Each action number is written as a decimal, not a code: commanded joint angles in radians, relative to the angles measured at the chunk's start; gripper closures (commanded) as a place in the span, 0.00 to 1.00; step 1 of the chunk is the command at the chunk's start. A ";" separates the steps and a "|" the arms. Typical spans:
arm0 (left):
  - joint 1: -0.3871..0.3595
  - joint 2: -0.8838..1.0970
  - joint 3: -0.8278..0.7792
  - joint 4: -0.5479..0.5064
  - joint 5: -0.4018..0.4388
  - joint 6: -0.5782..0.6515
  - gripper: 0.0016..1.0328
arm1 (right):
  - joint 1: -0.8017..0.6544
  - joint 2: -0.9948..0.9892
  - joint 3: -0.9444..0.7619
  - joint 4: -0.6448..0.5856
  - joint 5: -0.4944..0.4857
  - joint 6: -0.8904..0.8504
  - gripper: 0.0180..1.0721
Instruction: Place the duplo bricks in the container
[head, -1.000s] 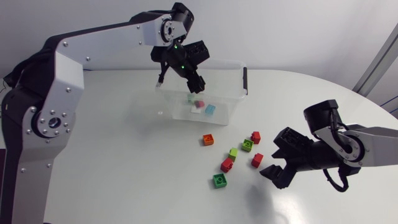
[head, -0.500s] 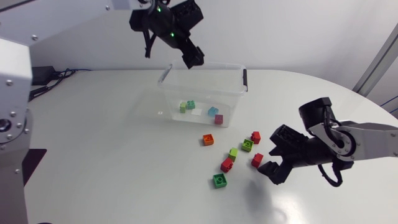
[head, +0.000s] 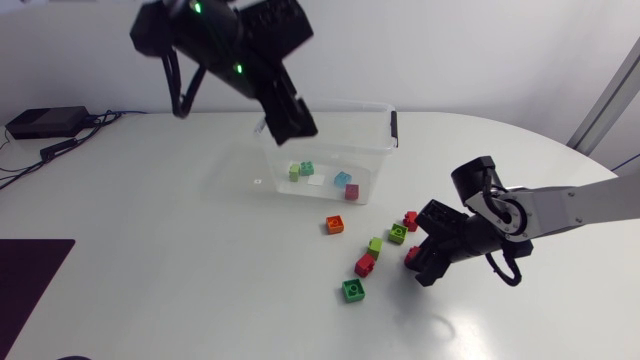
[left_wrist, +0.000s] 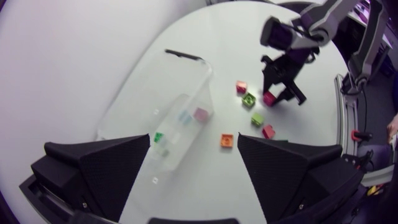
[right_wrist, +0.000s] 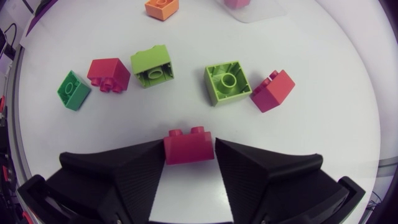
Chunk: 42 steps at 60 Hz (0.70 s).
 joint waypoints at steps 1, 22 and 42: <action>-0.033 -0.028 -0.140 0.005 -0.001 0.031 0.05 | 0.008 0.002 0.005 0.002 0.013 0.006 0.74; -0.168 0.038 -0.445 0.206 -0.001 0.007 0.05 | 0.057 -0.225 0.089 -0.165 0.023 0.076 0.75; -0.271 0.172 -0.471 0.278 -0.011 -0.059 0.05 | 0.099 -0.156 0.361 -0.202 0.024 0.208 0.75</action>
